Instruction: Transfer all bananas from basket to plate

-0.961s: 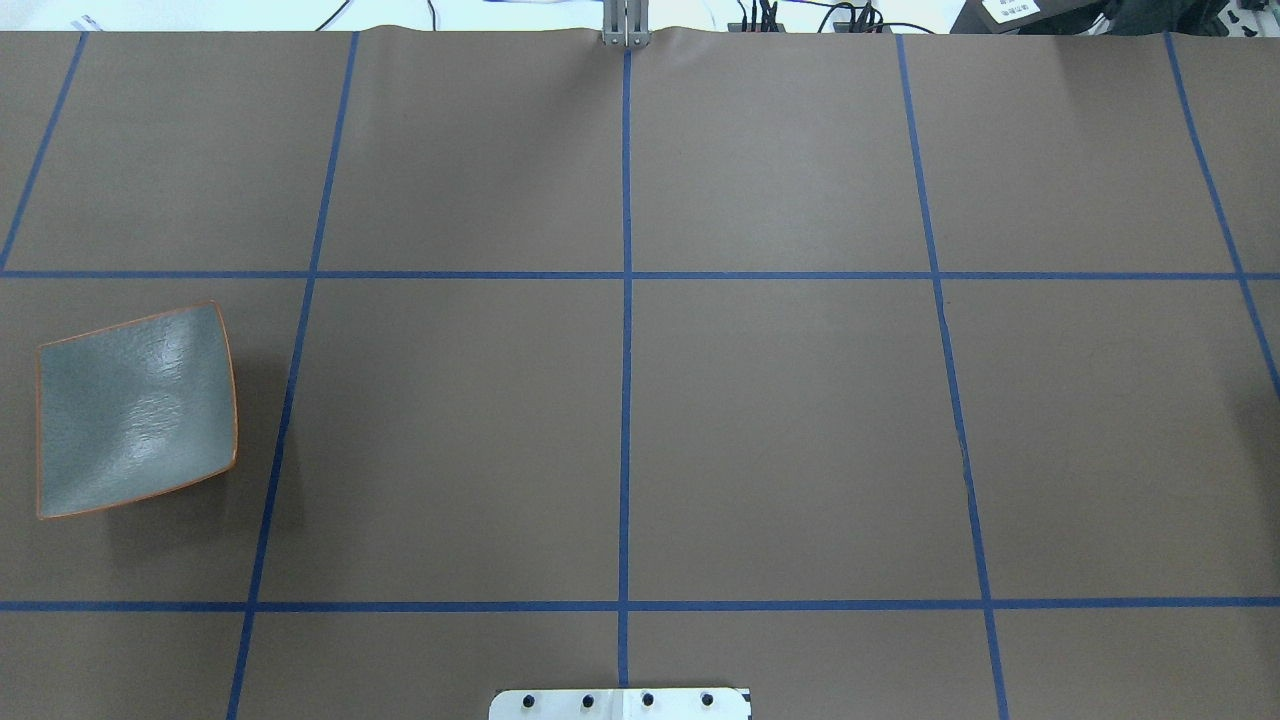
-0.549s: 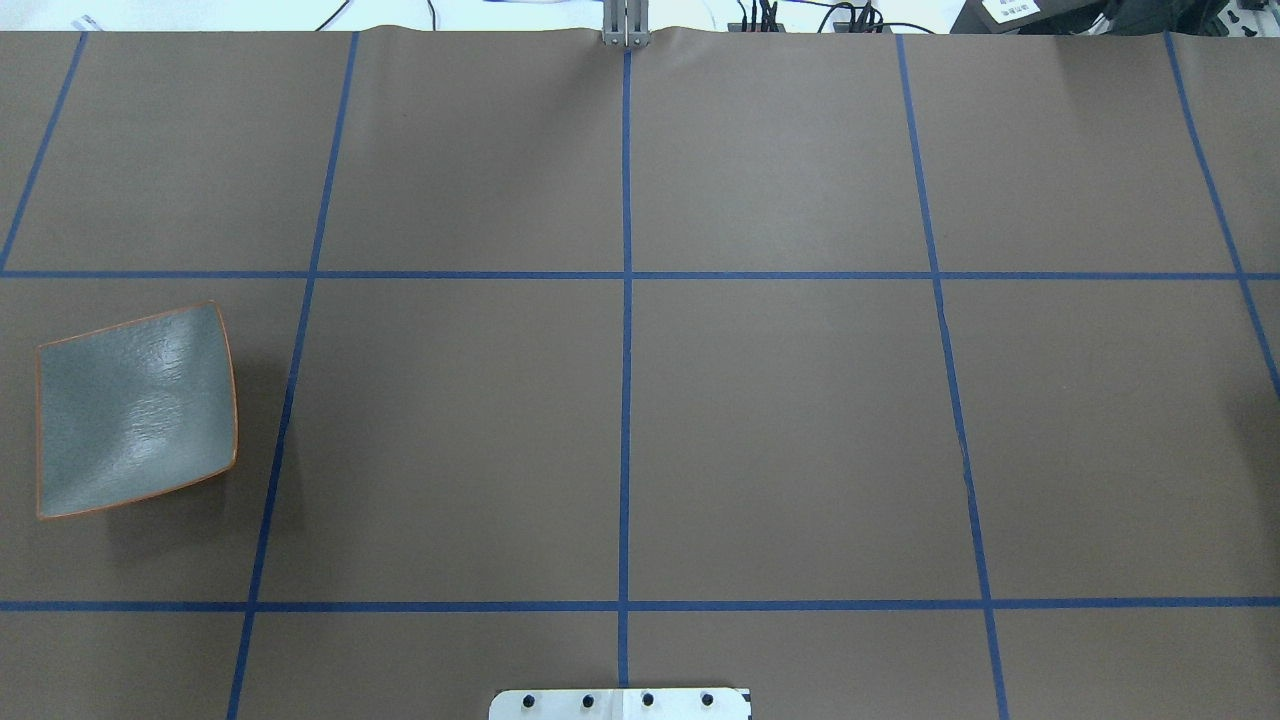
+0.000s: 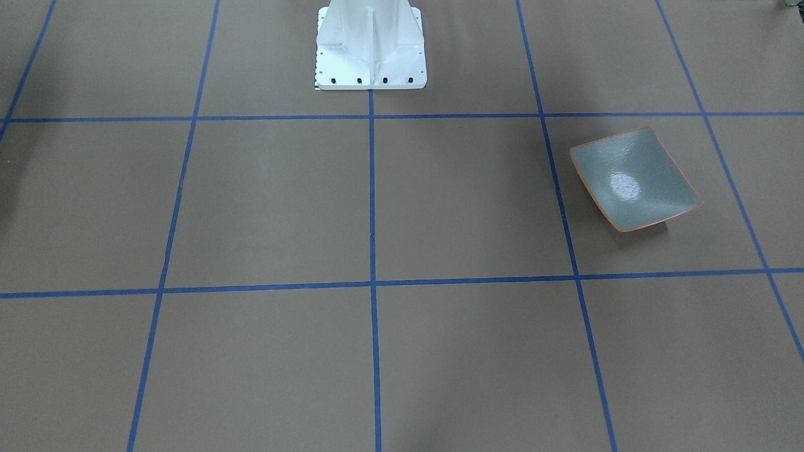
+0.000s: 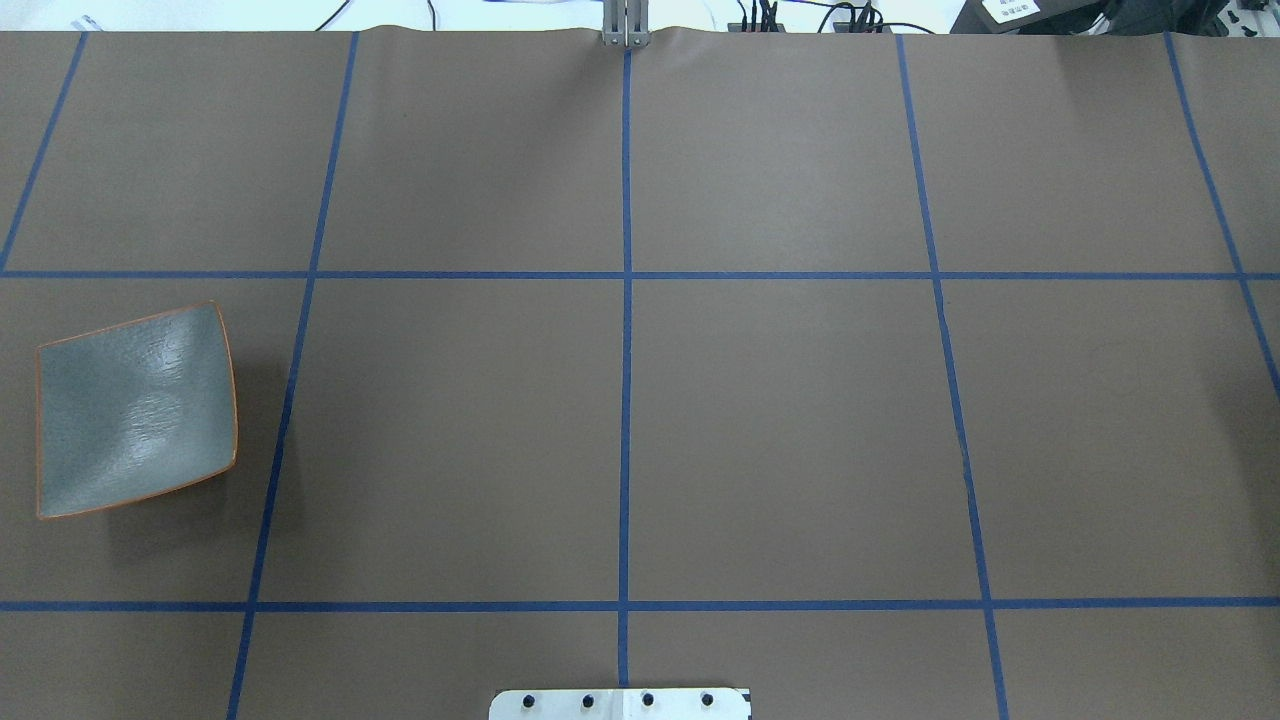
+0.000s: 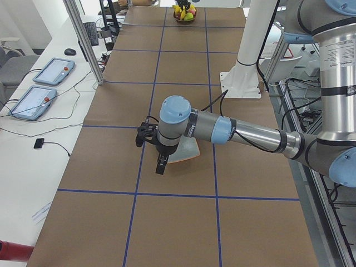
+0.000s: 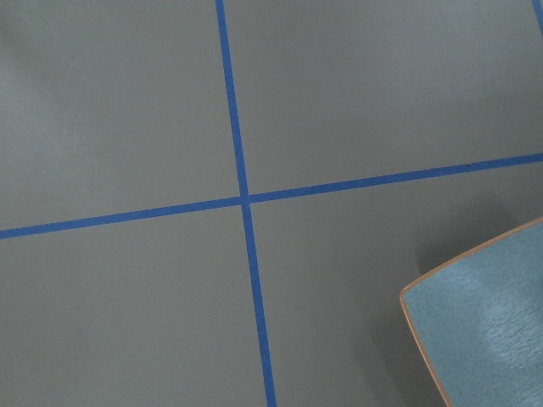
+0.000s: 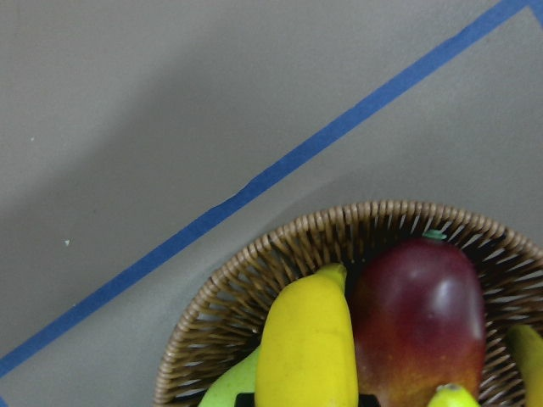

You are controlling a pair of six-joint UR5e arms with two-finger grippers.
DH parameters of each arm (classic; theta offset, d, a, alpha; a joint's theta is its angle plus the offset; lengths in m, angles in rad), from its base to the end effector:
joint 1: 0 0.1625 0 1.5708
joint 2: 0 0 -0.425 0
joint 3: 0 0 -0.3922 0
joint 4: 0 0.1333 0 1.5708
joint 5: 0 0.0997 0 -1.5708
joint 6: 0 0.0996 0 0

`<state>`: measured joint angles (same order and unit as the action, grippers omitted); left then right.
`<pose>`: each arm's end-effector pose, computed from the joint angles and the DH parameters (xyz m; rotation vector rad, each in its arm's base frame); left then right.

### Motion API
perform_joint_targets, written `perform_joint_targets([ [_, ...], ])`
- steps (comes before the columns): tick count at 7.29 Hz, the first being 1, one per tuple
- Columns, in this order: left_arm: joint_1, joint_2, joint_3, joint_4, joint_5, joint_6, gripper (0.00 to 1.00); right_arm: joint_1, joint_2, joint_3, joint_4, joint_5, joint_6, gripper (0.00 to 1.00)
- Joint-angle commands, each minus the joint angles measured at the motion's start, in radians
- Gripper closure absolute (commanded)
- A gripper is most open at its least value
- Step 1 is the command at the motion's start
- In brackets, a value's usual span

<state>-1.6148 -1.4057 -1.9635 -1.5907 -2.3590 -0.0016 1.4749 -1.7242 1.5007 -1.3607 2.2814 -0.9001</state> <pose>-0.0814 -0.4229 0.5369 0.2510 0.7787 0.0545 0.0282 -0.4208 0.7463 0.2771 -0.6857 -0.9476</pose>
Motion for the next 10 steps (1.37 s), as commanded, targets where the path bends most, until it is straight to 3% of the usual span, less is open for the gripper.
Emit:
perform_joint_targets([
  [1,0.001,-0.001,0.000,0.000,0.000,0.000,0.00,0.005,0.021,0.022,0.000,-0.003,0.003,1.00],
  [3,0.001,0.001,0.003,0.000,0.000,0.000,0.00,0.054,0.031,0.113,-0.046,-0.002,0.067,1.00],
  [5,0.001,-0.001,0.009,0.000,0.000,-0.001,0.00,0.058,0.051,0.240,-0.161,0.004,0.287,1.00],
  [7,0.001,-0.007,-0.006,-0.002,0.000,-0.001,0.00,0.050,0.106,0.251,-0.156,0.010,0.441,1.00],
  [10,0.003,-0.018,-0.009,-0.141,0.001,-0.005,0.00,0.038,0.236,0.248,-0.147,0.006,0.860,1.00],
])
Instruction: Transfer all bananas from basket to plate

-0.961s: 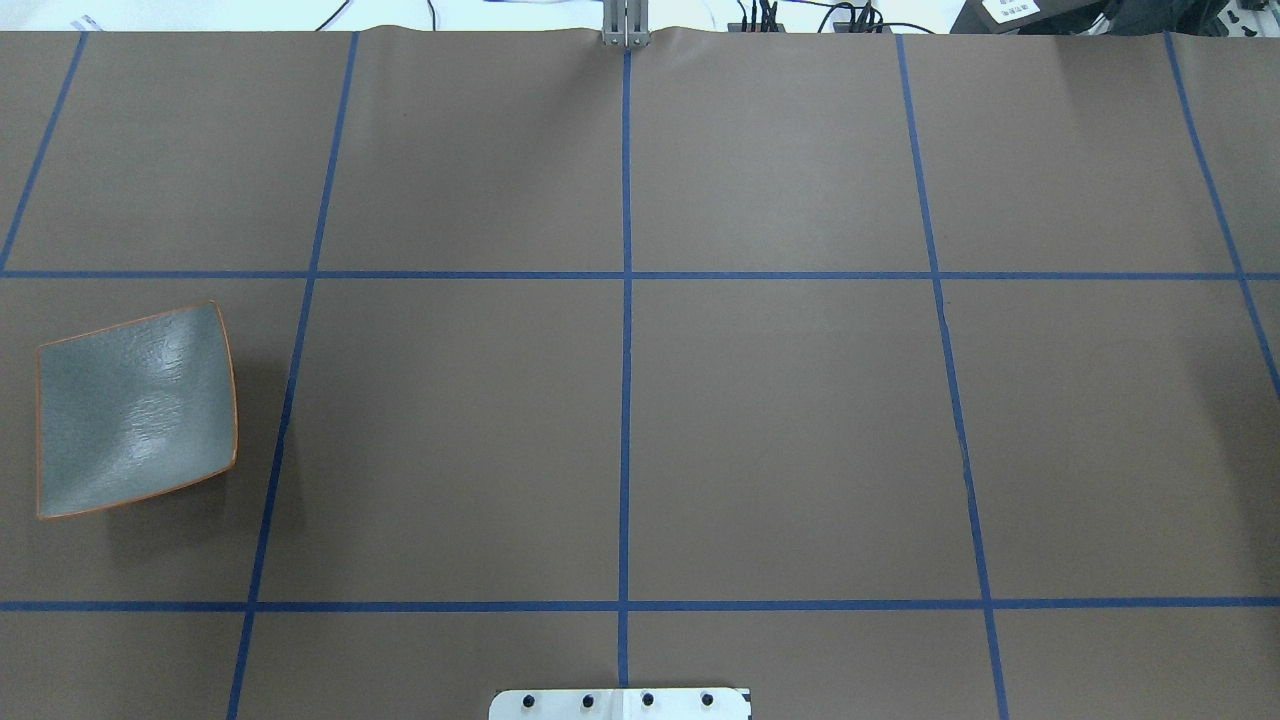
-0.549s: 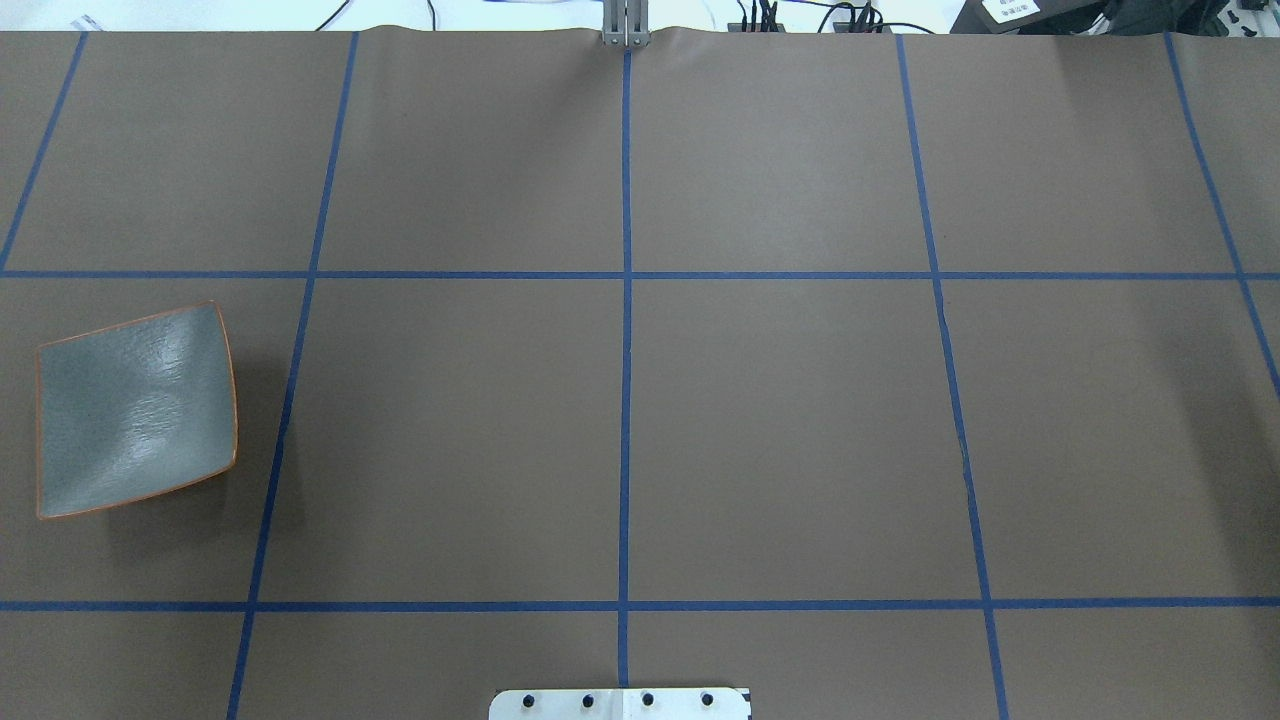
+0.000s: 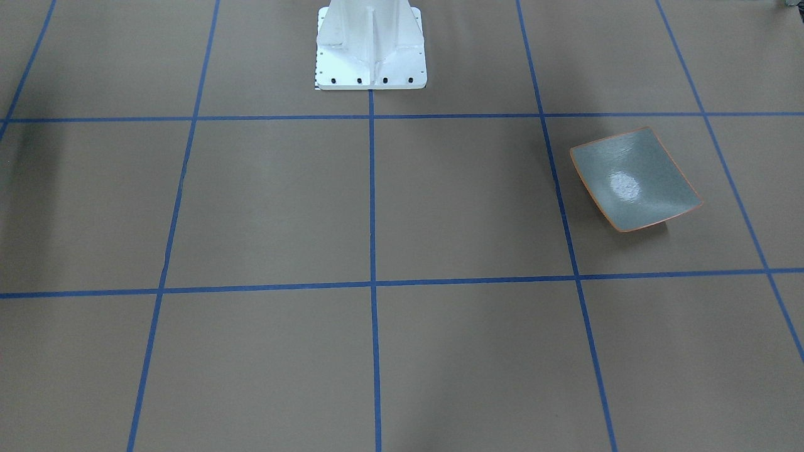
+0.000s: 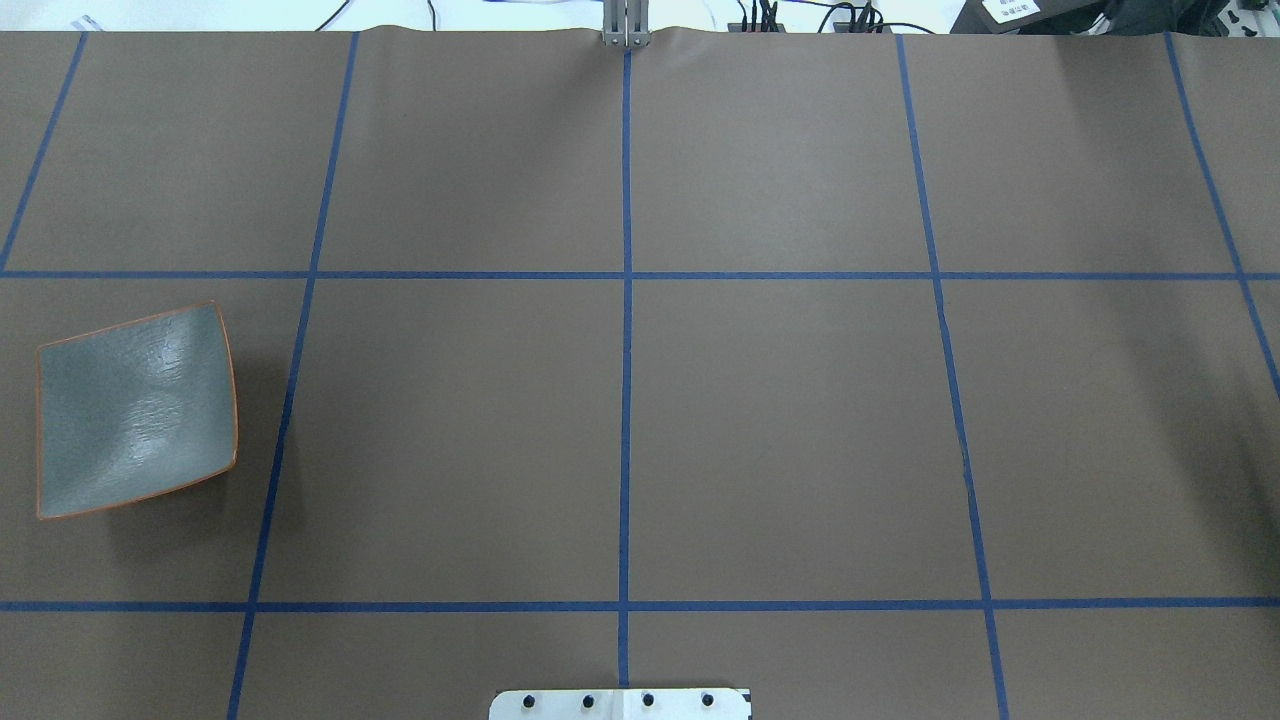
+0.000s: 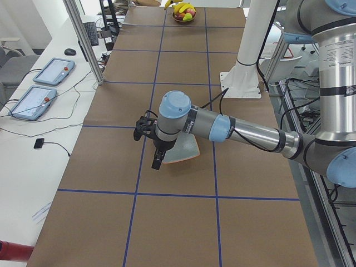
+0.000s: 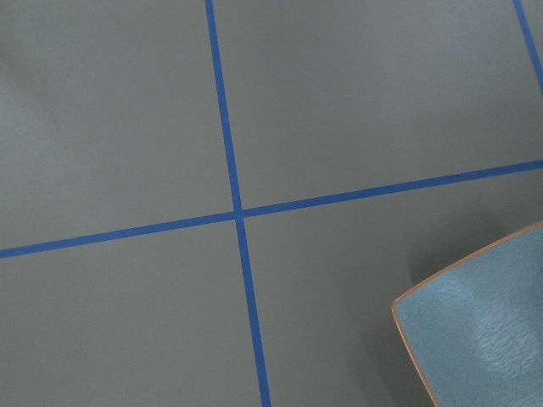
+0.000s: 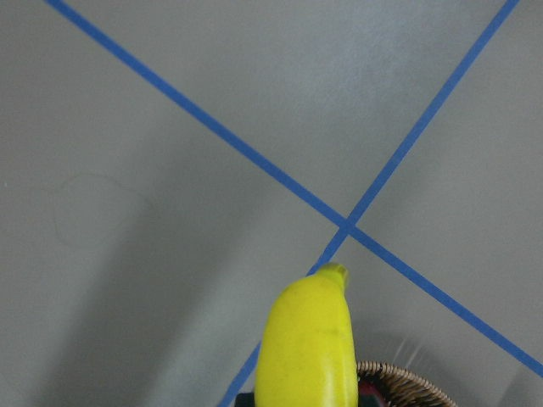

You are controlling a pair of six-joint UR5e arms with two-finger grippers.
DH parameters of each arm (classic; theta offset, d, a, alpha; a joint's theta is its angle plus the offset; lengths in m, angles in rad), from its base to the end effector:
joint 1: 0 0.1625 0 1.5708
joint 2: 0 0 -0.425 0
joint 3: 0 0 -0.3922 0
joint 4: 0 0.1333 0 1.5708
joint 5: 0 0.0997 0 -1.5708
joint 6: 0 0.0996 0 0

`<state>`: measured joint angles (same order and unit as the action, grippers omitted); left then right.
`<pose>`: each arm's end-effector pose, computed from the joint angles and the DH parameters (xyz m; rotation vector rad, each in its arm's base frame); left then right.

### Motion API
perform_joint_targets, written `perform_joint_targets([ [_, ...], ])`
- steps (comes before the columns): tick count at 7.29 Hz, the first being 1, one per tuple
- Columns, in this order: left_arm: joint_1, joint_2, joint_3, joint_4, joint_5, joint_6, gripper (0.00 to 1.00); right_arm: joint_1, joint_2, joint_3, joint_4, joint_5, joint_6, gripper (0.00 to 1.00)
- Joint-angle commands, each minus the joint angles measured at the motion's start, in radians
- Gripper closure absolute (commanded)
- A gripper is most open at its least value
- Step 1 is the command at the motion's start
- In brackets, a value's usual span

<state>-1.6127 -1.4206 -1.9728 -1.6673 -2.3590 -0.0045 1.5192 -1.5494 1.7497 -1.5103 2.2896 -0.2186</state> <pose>-0.0808 -0.4309 0.5170 0.3444 0.7734 0.0936 0.0414 -0.5119 0.5561 0.3097 -0.6949 -0.3508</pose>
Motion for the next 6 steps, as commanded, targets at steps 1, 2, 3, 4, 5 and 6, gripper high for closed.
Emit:
perform_joint_targets([
  [1,0.002,-0.003,0.002,-0.099,0.001,-0.068,0.00,-0.028,0.113,0.002,0.005,-0.002,0.323,1.00],
  [2,0.005,-0.009,0.005,-0.158,0.001,-0.159,0.00,-0.065,0.170,0.002,0.030,-0.004,0.472,1.00],
  [3,0.005,-0.009,0.003,-0.237,0.000,-0.280,0.00,-0.104,0.202,0.004,0.082,-0.002,0.621,1.00],
  [4,0.019,-0.009,0.021,-0.338,0.007,-0.396,0.00,-0.167,0.218,0.004,0.182,-0.005,0.785,1.00],
  [5,0.037,0.003,0.025,-0.461,0.007,-0.417,0.00,-0.241,0.251,0.004,0.270,-0.025,0.962,1.00],
  [6,0.042,0.000,0.025,-0.523,-0.029,-0.420,0.00,-0.304,0.279,0.005,0.341,-0.057,1.118,1.00],
])
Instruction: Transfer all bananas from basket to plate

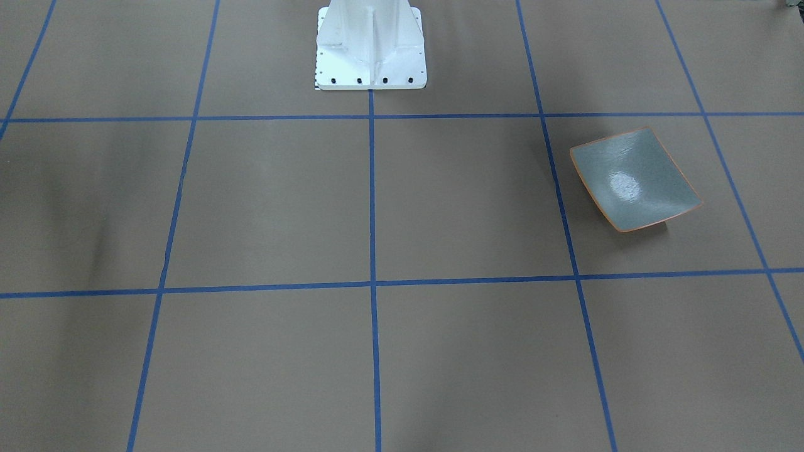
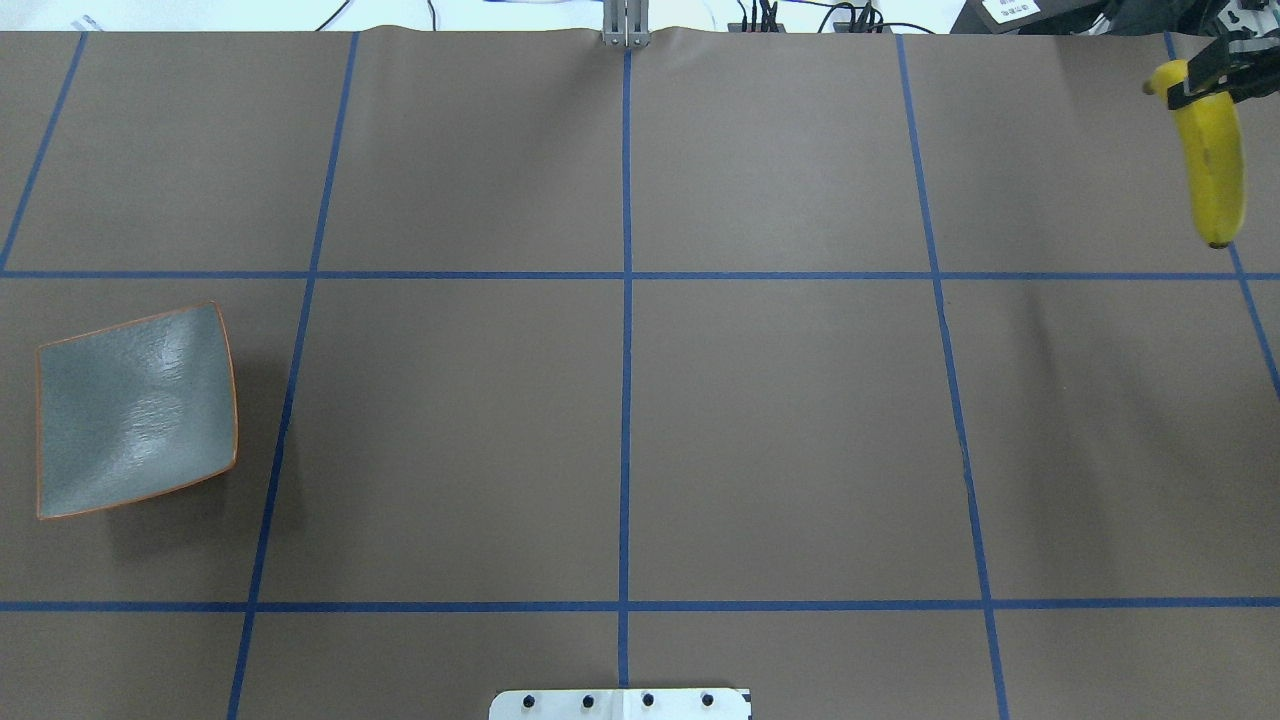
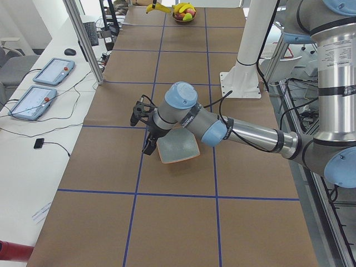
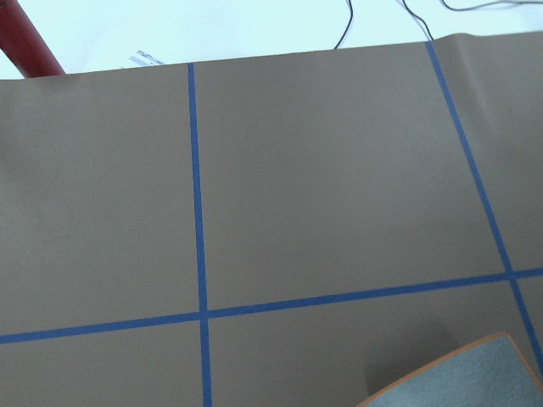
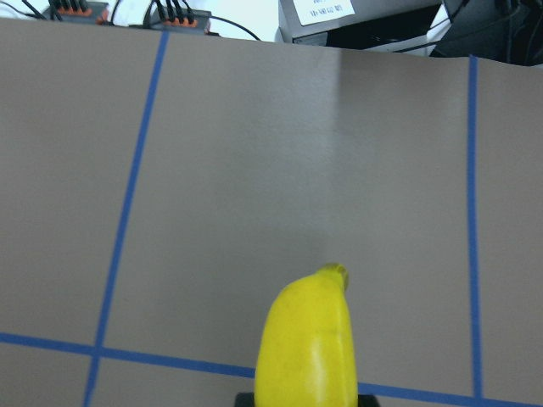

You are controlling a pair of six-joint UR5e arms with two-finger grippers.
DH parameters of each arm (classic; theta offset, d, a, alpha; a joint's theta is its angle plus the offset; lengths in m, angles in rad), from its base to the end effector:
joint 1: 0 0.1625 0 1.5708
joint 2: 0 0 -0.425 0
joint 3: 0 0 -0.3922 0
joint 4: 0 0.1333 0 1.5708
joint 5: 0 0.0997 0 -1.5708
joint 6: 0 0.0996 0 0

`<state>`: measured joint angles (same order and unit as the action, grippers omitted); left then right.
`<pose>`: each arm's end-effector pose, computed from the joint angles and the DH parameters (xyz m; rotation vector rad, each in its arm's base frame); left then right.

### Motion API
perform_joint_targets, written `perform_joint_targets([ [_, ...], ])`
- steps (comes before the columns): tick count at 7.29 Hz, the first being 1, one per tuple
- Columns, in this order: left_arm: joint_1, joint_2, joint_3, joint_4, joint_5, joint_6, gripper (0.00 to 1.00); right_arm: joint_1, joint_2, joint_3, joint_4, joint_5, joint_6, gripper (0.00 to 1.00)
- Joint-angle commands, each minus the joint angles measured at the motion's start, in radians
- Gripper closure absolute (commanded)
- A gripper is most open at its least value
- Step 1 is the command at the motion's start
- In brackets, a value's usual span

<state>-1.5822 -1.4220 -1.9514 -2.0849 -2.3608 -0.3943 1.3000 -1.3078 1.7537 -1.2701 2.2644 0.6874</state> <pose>-0.0676 -0.4388 0.4765 0.5479 0.8696 -0.0749 -0.0906 -0.5867 0.3922 0.3300 -0.9140 0.1246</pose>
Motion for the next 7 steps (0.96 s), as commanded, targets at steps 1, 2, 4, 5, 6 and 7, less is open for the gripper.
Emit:
perform_joint_targets([
  [1,0.054,-0.041,0.009,-0.110,-0.041,-0.032,0.00,-0.131,0.063,0.003,0.159,-0.060,0.328,1.00],
  [2,0.107,-0.092,0.002,-0.116,-0.044,-0.107,0.00,-0.177,0.111,0.009,0.200,-0.083,0.466,1.00],
  [4,0.209,-0.168,0.005,-0.243,-0.035,-0.438,0.00,-0.339,0.180,0.081,0.204,-0.222,0.674,1.00],
  [5,0.243,-0.211,0.005,-0.283,-0.035,-0.539,0.00,-0.393,0.224,0.092,0.204,-0.236,0.720,1.00],
  [6,0.317,-0.291,0.000,-0.284,-0.040,-0.605,0.00,-0.430,0.257,0.098,0.204,-0.238,0.783,1.00],
  [7,0.399,-0.370,0.011,-0.287,-0.034,-0.705,0.00,-0.455,0.284,0.099,0.204,-0.240,0.828,1.00],
])
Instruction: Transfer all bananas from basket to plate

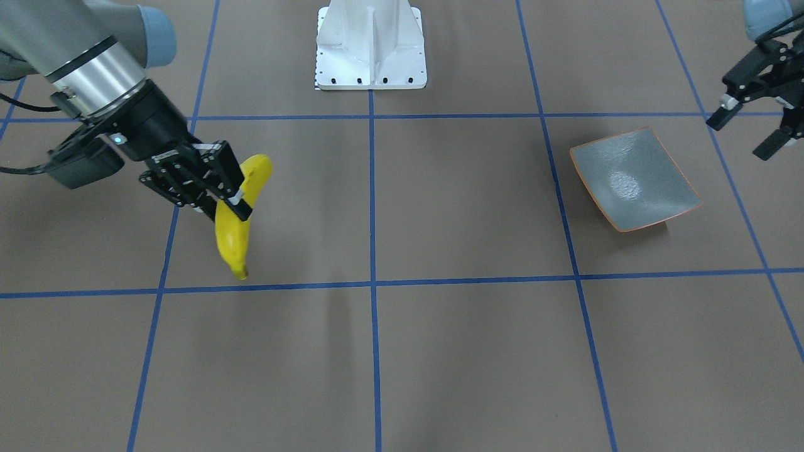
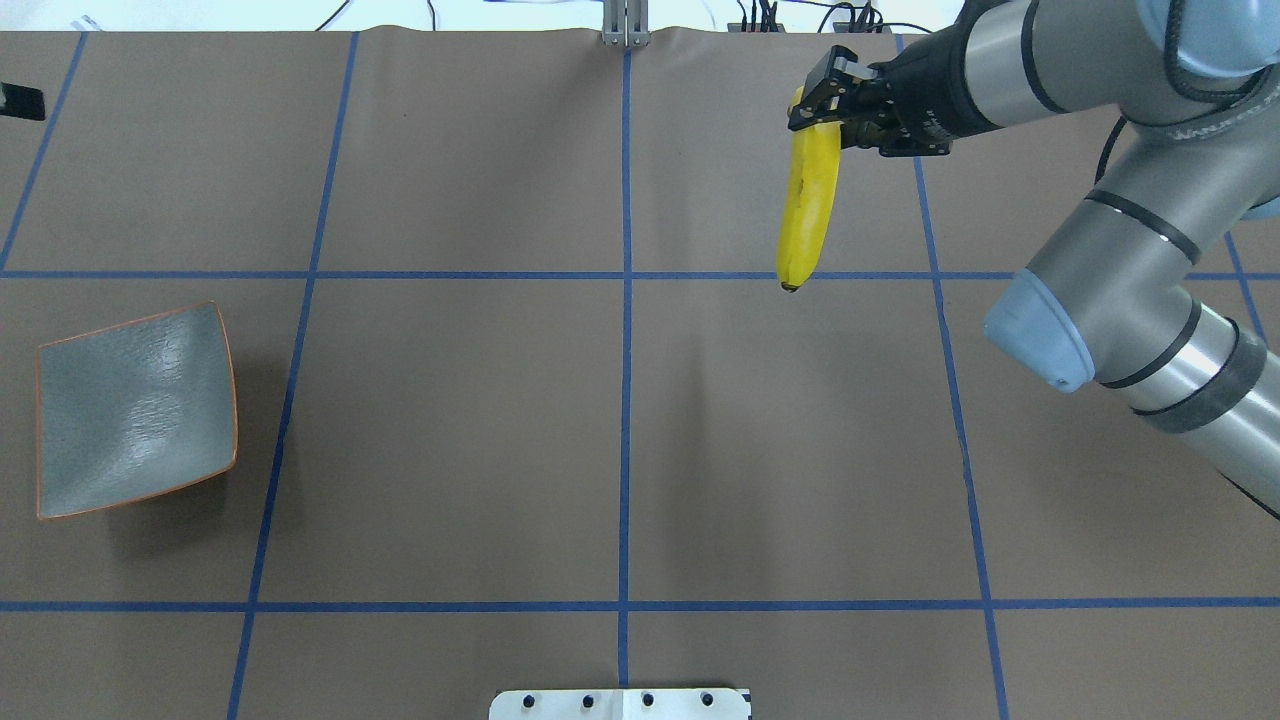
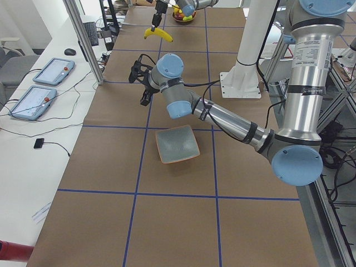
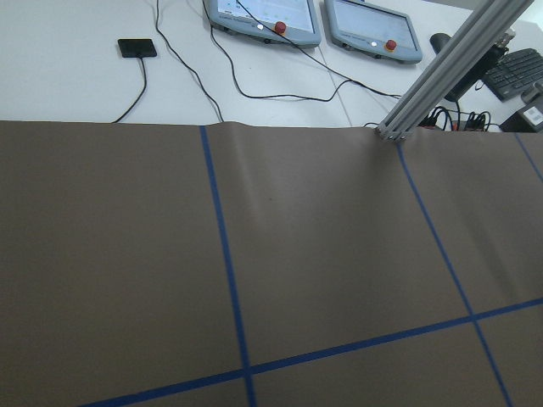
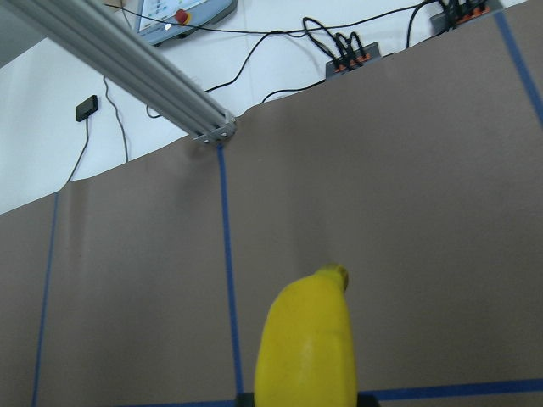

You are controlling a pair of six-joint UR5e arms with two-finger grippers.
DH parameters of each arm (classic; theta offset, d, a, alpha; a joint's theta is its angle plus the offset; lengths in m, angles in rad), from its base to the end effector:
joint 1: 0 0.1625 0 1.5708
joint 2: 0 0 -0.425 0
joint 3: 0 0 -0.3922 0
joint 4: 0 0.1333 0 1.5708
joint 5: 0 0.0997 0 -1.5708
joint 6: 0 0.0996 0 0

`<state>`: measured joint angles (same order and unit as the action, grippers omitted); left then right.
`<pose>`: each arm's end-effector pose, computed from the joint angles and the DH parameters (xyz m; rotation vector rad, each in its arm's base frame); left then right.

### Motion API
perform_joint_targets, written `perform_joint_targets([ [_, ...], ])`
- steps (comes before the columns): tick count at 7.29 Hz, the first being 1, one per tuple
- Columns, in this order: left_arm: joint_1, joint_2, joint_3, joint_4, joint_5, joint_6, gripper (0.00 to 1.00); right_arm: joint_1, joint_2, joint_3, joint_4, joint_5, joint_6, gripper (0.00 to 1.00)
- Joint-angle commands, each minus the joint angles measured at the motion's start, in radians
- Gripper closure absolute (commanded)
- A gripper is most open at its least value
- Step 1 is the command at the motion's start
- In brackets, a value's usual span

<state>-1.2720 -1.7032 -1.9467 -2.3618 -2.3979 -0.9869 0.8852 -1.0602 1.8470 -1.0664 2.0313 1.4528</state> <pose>0.0870 -0.4863 0.3149 0.5459 1.2765 -0.0371 -0.3096 -0.5192 0.1844 0.2640 -1.3029 0.3548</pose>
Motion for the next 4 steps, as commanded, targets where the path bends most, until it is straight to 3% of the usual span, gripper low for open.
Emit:
perform_joint_targets([
  [1,0.144,-0.166,0.008,-0.007,0.003,-0.169,0.00,-0.096,0.072,0.003,0.000,-0.064,0.073,1.00],
  [4,0.313,-0.304,0.012,-0.010,0.009,-0.242,0.00,-0.202,0.167,0.003,0.002,-0.112,0.136,1.00],
])
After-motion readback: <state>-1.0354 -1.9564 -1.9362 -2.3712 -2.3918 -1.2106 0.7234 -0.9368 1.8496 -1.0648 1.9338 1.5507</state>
